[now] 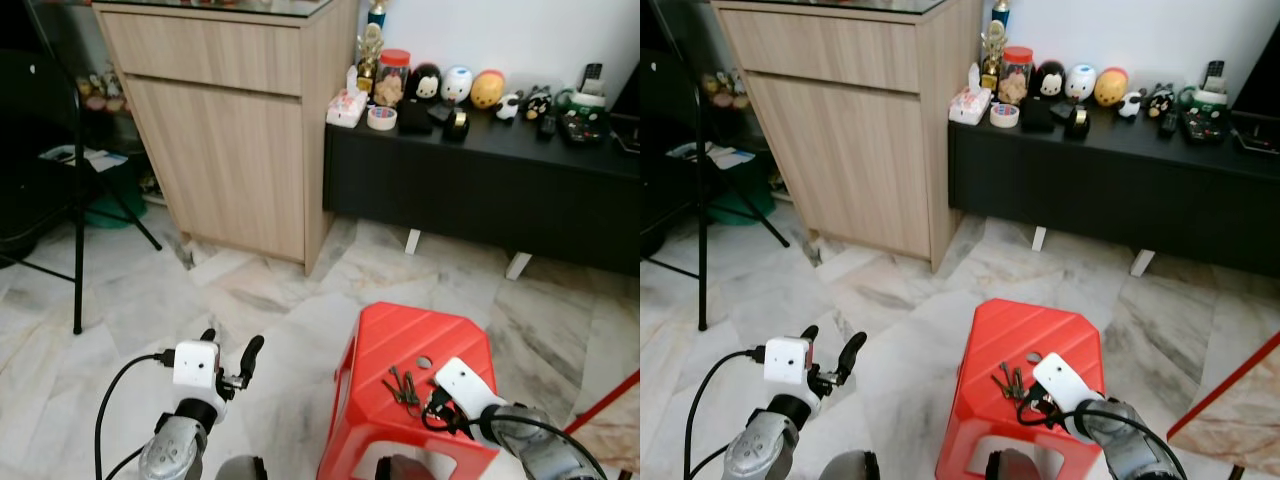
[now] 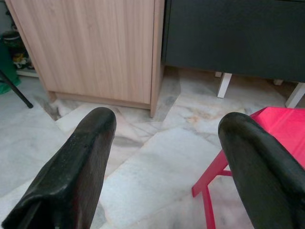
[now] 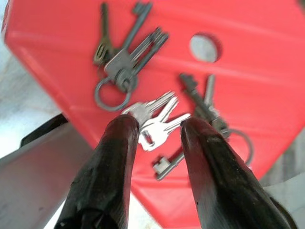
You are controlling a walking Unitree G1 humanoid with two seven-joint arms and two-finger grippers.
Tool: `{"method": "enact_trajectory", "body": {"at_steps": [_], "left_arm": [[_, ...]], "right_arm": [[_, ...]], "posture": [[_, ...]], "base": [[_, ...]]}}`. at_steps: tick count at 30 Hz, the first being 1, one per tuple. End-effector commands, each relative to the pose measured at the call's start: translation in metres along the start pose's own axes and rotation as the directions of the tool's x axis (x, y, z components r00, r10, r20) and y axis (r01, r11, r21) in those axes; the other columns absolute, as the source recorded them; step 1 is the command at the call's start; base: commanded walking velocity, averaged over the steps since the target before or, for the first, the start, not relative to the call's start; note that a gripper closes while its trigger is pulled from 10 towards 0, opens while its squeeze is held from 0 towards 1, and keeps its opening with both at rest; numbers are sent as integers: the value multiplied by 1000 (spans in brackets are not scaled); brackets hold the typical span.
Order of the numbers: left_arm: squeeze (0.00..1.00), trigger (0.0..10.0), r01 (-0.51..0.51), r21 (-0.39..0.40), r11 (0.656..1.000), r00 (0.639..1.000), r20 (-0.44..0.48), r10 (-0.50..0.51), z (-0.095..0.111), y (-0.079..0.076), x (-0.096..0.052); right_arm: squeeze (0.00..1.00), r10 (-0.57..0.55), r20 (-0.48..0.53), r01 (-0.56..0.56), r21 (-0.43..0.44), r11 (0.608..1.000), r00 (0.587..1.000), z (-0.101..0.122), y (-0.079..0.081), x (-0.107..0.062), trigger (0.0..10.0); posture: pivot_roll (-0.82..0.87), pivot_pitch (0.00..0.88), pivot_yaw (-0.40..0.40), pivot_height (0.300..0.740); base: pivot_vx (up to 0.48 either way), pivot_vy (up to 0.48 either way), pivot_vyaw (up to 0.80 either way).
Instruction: Hang keys on a hook
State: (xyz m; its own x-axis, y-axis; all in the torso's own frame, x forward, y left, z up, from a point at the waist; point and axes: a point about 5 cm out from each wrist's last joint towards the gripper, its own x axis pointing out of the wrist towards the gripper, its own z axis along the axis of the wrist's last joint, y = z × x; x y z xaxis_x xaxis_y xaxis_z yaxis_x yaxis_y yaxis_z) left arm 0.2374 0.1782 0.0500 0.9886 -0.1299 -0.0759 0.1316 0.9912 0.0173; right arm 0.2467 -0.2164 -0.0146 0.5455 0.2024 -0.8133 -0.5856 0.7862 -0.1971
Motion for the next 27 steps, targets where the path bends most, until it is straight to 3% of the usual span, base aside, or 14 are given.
{"method": "enact_trajectory", "body": {"at_steps": [1,9,21,27], "left_arm": [[0,10000,5,-7,1000,1000,-9,-5,0,-1,-1],[0,10000,7,-10,1000,1000,-13,-7,-1,-2,-2],[0,10000,7,-9,1000,1000,-13,-7,-1,-1,-2],[0,10000,7,-9,1000,1000,-14,-7,-1,-1,-3]], "right_arm": [[0,12,-23,-12,-6,1000,1000,-1,0,0,10000],[0,-55,-95,53,-28,998,994,-6,1,7,10000],[0,-25,-98,22,-34,999,995,-7,12,14,10000],[0,-52,-98,49,-28,998,994,-5,10,16,10000]], "posture": [[36,39,-40,626],[34,41,-39,626],[43,43,-36,626],[46,44,-37,626]], "base": [[0,0,0],[0,0,0],[0,0,0],[0,0,0]]}}
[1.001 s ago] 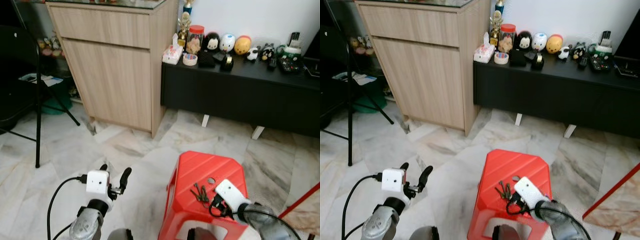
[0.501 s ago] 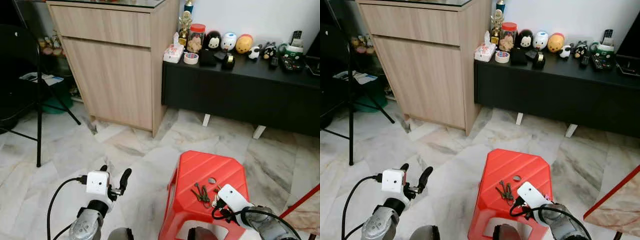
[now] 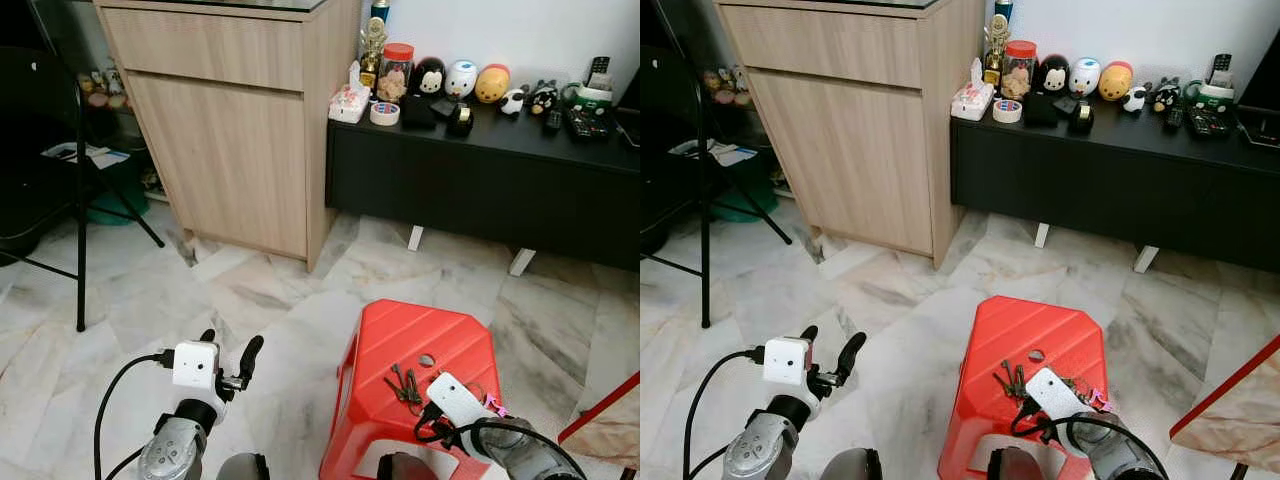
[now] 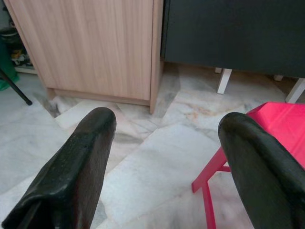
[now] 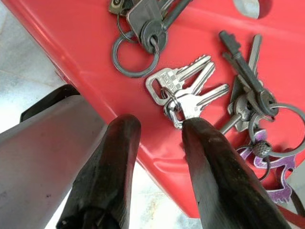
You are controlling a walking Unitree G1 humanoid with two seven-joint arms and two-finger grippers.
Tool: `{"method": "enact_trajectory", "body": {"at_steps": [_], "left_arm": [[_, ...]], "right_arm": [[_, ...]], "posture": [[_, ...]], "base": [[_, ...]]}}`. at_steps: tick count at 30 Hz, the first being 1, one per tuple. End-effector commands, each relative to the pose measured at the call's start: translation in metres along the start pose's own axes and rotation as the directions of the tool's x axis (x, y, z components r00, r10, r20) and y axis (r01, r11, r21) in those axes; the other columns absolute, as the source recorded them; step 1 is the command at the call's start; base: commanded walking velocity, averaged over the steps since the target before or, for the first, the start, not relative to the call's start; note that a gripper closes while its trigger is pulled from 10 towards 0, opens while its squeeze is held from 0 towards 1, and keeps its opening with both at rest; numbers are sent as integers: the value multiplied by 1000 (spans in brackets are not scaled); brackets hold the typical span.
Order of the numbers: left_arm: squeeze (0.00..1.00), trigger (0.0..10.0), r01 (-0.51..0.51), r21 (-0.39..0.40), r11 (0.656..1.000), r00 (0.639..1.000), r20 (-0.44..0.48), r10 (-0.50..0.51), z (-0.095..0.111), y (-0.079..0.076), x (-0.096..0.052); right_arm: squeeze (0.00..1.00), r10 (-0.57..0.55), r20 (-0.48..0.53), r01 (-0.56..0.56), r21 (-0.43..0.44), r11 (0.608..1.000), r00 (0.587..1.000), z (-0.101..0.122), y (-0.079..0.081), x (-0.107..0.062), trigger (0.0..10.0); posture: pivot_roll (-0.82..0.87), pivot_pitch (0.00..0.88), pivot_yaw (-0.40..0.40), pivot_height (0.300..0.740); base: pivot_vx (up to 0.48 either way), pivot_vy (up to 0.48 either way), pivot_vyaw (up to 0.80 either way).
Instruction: Hang keys on a hook
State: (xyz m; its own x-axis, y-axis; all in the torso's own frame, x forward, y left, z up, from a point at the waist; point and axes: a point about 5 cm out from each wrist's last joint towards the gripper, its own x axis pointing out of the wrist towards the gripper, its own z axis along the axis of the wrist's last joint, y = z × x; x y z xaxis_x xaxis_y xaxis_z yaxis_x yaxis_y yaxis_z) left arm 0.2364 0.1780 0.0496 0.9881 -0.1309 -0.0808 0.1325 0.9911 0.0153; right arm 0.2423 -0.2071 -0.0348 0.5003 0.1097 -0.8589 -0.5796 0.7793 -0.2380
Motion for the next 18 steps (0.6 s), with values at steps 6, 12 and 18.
{"method": "enact_trajectory", "body": {"at_steps": [6,12,18], "left_arm": [[0,10000,6,-5,1000,1000,-8,-6,0,-1,-2],[0,10000,6,-4,1000,1000,-9,-6,0,-1,-2],[0,10000,8,-4,1000,1000,-11,-8,0,-1,-3]], "right_arm": [[0,-55,14,55,-3,998,998,8,-8,1,10000],[0,-63,23,64,-4,998,998,12,-9,3,10000],[0,-56,13,56,-11,998,998,13,-7,5,10000]], "posture": [[51,44,-35,626],[54,46,-34,626],[54,46,-33,626]], "base": [[0,0,0],[0,0,0],[0,0,0]]}}
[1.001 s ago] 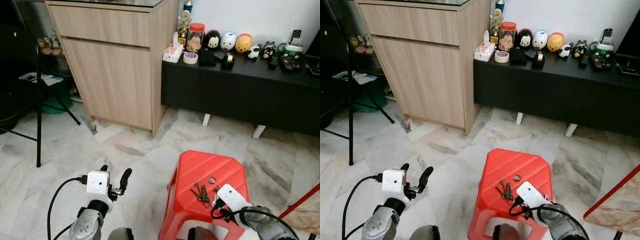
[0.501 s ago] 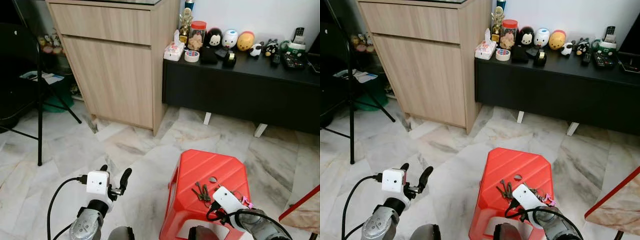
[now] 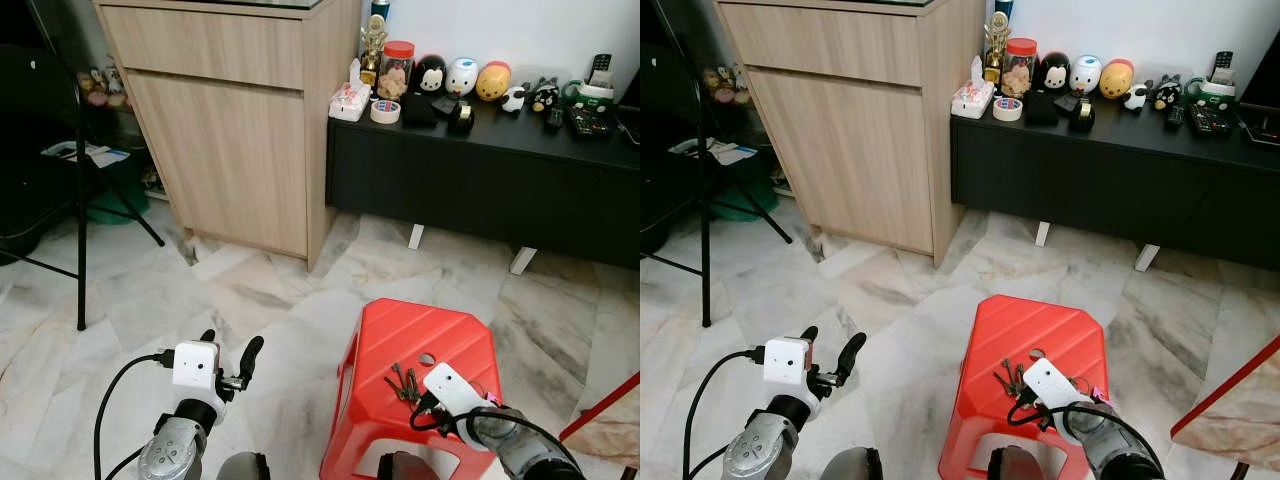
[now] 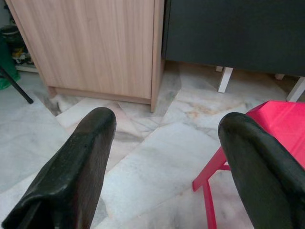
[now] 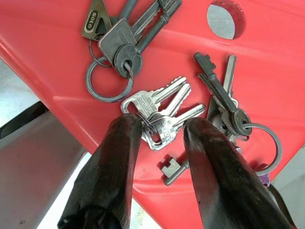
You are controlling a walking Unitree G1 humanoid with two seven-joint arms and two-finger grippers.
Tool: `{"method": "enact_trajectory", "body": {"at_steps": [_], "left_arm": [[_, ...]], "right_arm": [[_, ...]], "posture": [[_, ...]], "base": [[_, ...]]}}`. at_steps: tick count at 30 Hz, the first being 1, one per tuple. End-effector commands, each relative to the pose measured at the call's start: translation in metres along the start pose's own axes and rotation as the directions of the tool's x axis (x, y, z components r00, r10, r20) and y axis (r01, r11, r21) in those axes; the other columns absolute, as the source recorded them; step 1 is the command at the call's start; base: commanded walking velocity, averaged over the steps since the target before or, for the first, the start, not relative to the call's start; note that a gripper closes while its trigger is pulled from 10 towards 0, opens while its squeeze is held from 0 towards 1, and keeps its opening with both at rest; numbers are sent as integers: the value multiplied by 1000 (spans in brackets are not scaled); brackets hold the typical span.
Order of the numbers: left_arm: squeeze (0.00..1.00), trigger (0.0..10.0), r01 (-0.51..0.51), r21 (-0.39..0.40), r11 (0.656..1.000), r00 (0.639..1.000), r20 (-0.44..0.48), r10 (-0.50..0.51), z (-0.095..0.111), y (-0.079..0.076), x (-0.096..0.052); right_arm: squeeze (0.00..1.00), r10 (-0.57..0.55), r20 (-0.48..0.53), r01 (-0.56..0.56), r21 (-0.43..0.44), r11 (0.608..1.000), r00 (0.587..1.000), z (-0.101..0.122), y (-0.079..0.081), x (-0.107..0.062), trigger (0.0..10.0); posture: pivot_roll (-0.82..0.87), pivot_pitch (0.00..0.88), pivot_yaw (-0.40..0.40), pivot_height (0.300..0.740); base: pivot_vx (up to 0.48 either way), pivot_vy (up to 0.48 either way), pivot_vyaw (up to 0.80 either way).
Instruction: Hang keys on a hook
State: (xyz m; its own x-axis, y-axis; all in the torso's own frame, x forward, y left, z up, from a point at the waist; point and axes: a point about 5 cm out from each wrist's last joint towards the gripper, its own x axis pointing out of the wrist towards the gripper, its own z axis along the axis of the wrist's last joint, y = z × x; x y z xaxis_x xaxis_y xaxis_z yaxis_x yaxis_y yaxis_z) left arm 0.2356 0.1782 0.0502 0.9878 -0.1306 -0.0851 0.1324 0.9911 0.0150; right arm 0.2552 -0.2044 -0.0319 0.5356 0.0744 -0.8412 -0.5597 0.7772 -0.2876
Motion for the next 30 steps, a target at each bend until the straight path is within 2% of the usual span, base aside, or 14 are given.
{"method": "enact_trajectory", "body": {"at_steps": [1,29,30], "left_arm": [[0,10000,8,-4,1000,1000,-7,-8,0,-1,-2],[0,10000,0,1,1000,1000,-12,0,-1,1,-5],[0,10000,0,2,1000,1000,-12,0,-1,1,-5]], "right_arm": [[0,-5,4,5,3,1000,1000,1,-1,1,10000],[0,-14,-3,14,24,1000,1000,2,-1,3,10000],[0,-15,2,15,27,1000,1000,2,-1,3,9529]], "posture": [[54,46,-33,626],[65,54,-31,626],[66,54,-30,626]], "base": [[0,0,0],[0,0,0],[0,0,0]]}}
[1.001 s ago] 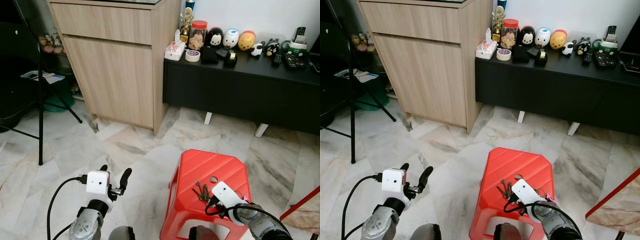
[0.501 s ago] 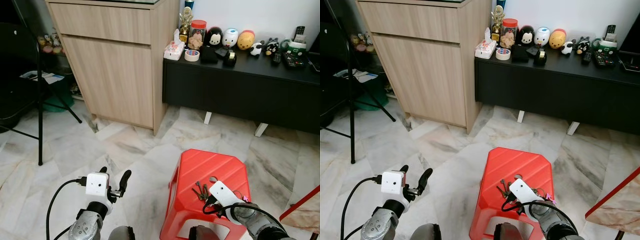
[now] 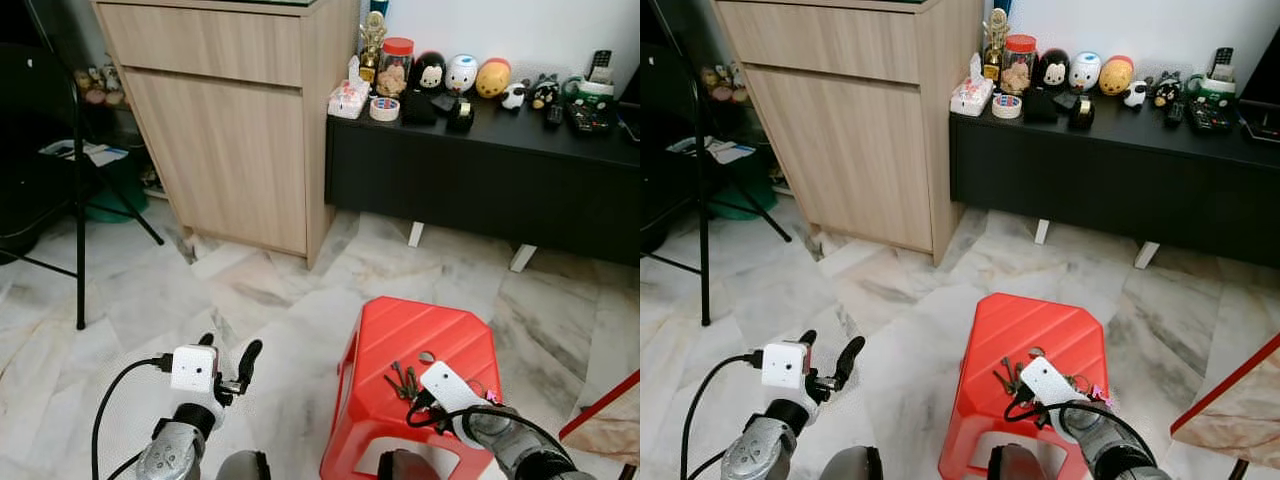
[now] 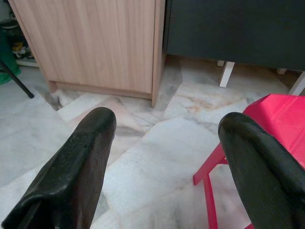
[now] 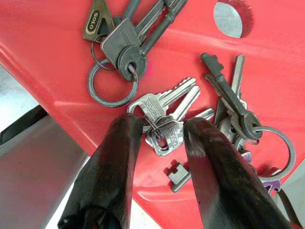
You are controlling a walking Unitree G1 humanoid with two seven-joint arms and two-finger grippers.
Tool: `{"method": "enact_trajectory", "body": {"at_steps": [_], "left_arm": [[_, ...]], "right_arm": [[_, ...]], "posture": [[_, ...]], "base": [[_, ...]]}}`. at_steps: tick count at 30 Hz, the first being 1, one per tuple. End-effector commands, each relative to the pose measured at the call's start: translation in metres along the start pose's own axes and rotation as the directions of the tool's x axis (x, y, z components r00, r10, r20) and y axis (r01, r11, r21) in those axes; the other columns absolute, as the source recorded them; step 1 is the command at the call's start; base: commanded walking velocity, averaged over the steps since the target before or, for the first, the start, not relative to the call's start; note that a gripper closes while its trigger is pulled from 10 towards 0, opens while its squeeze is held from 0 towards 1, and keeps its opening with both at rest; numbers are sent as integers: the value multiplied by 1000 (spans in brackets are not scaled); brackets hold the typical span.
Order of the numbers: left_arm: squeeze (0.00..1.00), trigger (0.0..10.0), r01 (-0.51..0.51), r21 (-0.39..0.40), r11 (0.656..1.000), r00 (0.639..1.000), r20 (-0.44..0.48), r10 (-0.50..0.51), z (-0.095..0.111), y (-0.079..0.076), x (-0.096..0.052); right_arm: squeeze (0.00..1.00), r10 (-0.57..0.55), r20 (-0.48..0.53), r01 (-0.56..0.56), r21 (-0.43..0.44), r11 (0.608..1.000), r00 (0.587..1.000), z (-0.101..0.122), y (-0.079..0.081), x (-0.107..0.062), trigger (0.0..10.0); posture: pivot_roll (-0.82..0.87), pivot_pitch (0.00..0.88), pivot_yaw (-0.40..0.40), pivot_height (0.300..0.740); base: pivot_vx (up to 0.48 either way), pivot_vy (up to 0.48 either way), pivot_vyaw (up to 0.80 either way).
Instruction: Hang keys on a hook
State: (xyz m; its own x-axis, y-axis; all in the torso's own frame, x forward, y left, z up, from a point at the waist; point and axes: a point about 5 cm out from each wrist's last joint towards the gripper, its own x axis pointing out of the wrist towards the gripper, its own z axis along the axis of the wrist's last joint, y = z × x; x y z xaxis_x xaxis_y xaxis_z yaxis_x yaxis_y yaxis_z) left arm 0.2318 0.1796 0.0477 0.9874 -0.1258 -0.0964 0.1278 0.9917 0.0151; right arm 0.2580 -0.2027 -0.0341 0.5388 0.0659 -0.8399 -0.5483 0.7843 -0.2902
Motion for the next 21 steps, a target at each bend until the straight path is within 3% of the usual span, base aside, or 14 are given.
{"method": "enact_trajectory", "body": {"at_steps": [1,2,3,4,21], "left_arm": [[0,10000,5,3,1000,1000,0,-5,2,0,-1],[0,10000,5,4,1000,1000,0,-5,2,0,-1],[0,10000,5,4,1000,1000,0,-5,2,0,-1],[0,10000,5,4,1000,1000,1,-5,3,0,-1],[0,10000,9,7,1000,1000,-2,-9,2,0,-1]], "right_arm": [[0,-7,7,7,19,1000,1000,1,-1,0,6157],[0,-8,9,7,21,1000,1000,1,-1,0,6157],[0,-8,10,8,22,1000,1000,1,-1,0,2667],[0,-8,10,8,23,1000,1000,1,-1,0,0],[0,10,14,-10,16,1000,1000,1,3,1,0]], "posture": [[66,54,-30,626],[66,54,-30,626],[66,53,-28,626],[66,53,-28,626],[70,56,-31,626]], "base": [[0,0,0],[0,0,0],[0,0,0],[0,0,0],[0,0,0]]}}
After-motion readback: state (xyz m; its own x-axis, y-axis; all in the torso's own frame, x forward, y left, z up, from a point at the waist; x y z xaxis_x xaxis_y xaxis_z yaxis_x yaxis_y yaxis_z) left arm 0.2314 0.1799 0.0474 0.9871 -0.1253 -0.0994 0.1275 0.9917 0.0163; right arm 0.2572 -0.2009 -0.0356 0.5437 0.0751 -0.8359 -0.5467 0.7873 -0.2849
